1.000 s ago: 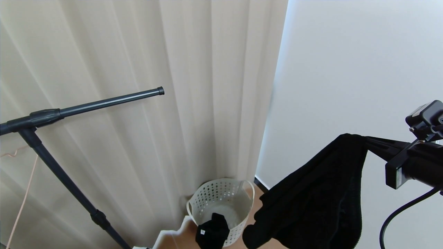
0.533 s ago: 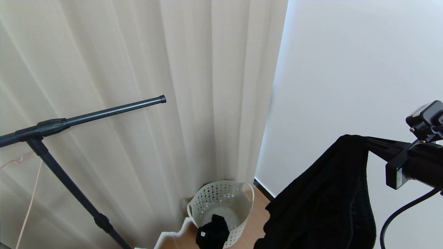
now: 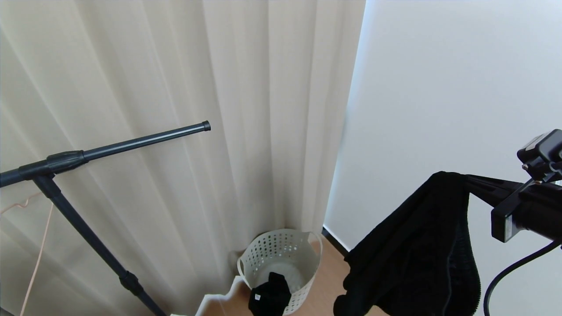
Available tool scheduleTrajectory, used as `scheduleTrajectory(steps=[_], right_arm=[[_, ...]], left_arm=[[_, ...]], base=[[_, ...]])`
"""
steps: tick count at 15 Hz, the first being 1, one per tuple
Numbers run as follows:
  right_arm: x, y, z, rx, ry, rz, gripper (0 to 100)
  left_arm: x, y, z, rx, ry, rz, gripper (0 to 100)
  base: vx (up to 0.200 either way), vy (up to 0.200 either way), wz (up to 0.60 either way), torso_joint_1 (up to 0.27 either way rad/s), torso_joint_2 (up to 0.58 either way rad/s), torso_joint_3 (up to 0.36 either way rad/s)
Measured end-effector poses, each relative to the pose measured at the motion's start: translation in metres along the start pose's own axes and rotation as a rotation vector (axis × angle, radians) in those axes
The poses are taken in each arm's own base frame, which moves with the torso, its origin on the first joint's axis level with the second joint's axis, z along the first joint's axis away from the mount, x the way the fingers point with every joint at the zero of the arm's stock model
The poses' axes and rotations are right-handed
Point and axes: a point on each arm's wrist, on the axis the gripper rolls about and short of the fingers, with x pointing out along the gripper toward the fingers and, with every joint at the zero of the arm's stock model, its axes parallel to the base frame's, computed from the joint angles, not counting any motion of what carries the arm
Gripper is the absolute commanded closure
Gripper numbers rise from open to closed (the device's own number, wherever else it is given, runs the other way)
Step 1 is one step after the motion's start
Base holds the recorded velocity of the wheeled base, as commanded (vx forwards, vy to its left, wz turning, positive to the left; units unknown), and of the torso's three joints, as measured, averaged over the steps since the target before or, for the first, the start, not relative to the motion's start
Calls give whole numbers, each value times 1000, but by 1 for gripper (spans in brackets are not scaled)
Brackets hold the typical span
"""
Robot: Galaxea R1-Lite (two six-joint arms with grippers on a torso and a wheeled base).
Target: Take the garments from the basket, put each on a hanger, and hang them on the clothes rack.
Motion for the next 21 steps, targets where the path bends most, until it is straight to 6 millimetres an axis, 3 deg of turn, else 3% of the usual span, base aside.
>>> scheduleTrajectory(steps=[8,10,16,21], right_arm=[[-2,0,0,-1,-5,-1,100],[-2,0,0,0,-5,-1,100],[-2,0,1,-1,-7,0,100],[-2,0,0,0,-5,-1,100]], left_arm=[[0,0,0,1,0,0,0],[0,0,0,0,-1,0,0],[0,0,0,0,0,-1,0],[0,0,0,-1,-1,2,0]], base=[[0,0,600,1,0,2],[0,0,0,0,0,0],[0,200,0,2,2,3],[-200,40,0,7,3,0]])
